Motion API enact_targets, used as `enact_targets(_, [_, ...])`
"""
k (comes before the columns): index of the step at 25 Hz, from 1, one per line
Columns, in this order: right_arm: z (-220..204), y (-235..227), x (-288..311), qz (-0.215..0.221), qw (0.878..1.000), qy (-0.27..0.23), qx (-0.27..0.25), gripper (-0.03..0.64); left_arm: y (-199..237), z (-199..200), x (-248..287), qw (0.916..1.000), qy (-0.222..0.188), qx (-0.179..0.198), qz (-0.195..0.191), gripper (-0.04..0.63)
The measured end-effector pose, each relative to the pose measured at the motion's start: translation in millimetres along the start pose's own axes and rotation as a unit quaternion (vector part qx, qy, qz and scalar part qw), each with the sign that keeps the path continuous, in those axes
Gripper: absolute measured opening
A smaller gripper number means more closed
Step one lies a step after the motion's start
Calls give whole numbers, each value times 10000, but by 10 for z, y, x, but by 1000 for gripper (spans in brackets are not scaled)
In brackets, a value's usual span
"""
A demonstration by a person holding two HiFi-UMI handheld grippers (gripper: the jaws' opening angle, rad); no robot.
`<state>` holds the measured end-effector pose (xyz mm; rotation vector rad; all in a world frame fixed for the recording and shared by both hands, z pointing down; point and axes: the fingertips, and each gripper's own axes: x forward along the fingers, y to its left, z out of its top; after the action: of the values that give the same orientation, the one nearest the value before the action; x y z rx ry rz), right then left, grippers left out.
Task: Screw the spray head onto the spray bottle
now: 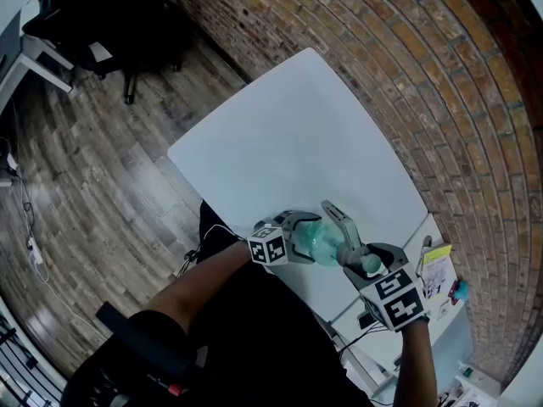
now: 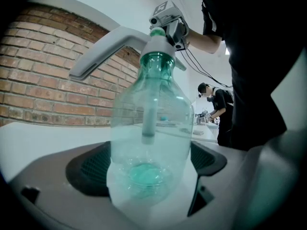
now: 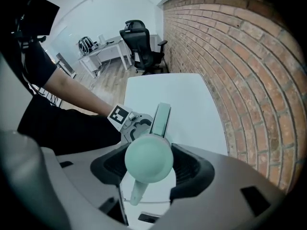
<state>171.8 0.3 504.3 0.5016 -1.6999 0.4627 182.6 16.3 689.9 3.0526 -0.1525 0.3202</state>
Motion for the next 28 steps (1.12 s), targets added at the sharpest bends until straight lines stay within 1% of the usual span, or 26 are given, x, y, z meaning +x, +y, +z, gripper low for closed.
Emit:
enact_targets(3, [4,6,-1,-21,10000,-64,-25,259,-4,-4,-7,10000,4,-13,-1,513])
enact_targets(9, [1,7,1,-58,9999,-36,-97,259,-5,-11,-5,10000,9,-32,-4,513])
enact_targets(11, [-2,4,0,-64,9998,-25,-192,259,-1,-12,-3,10000,5,-32,3,512])
enact_targets(14, [-52,-5,-20,-153,9978,136,-631,261,-1,-13,-5,10000,7,-30,24,512])
enact_targets(17, [-69,18,-83,-251,9918,264,-1222,261,-16,-6,-11,10000,12,-35,24,512])
enact_targets(22, [-48,68,-127,-213,9722,338,-2307,261,-18,-9,-23,10000,9,-45,26,512])
enact_targets(24, [-47,78,-125,-113,9668,410,-2518,260,-15,-7,-24,10000,4,-37,26,512])
enact_targets(28, [-25,90,-67,35,9617,444,-2703,259,-12,-12,-17,10000,11,-36,27,512])
